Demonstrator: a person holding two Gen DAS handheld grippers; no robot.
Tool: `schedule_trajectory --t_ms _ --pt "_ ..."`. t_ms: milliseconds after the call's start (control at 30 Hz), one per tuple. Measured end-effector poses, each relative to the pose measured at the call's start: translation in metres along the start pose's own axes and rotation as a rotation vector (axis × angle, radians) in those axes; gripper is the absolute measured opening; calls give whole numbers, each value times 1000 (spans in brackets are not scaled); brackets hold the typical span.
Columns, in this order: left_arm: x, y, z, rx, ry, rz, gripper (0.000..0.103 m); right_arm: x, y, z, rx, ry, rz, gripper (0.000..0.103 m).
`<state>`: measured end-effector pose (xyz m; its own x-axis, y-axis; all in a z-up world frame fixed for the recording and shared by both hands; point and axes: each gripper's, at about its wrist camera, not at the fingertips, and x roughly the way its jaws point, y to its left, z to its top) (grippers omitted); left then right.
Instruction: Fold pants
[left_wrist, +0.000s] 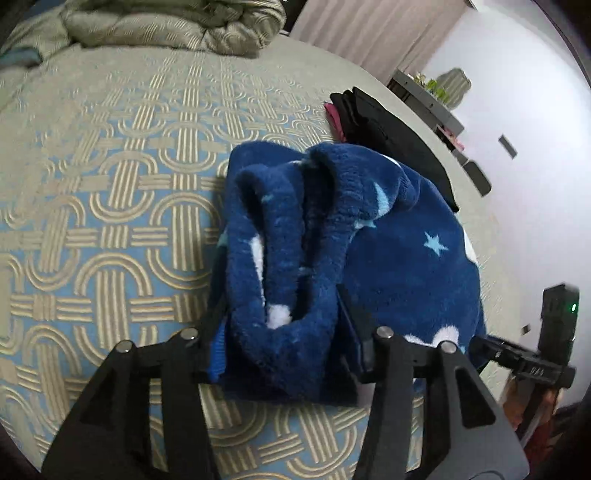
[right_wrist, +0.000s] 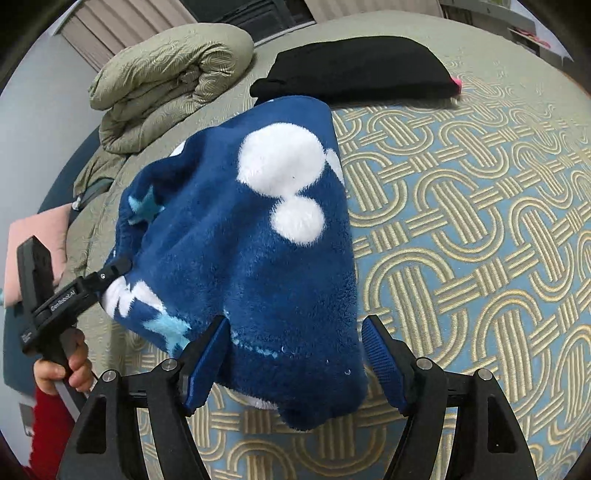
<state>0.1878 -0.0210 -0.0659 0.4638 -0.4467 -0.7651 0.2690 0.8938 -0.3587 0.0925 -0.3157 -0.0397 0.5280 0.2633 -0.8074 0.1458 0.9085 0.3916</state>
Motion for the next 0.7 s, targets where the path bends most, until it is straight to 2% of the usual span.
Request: schedule_trajectory --t_ms 100,300,433,500,567,667,700 --pt "-9 -5 2 31 -20 34 55 -1 -1 1 12 4 5 75" --pt "-36 -17 7 70 -121 109 57 -5 -3 0 -8 1 -16 75" --pt "-42 -37 22 114 -163 61 57 -7 -1 1 -15 -1 -28 75" --pt "-34 -50 27 159 -157 54 57 -10 1 1 -22 -9 -41 75" --pt "-19 -61 25 225 -137 138 57 -13 3 2 -32 -18 -56 75" --pt "17 -56 12 292 -72 373 58 -13 6 2 -49 -17 -82 75" --pt "26 -47 7 285 -55 386 66 -13 6 2 -51 -17 -83 76"
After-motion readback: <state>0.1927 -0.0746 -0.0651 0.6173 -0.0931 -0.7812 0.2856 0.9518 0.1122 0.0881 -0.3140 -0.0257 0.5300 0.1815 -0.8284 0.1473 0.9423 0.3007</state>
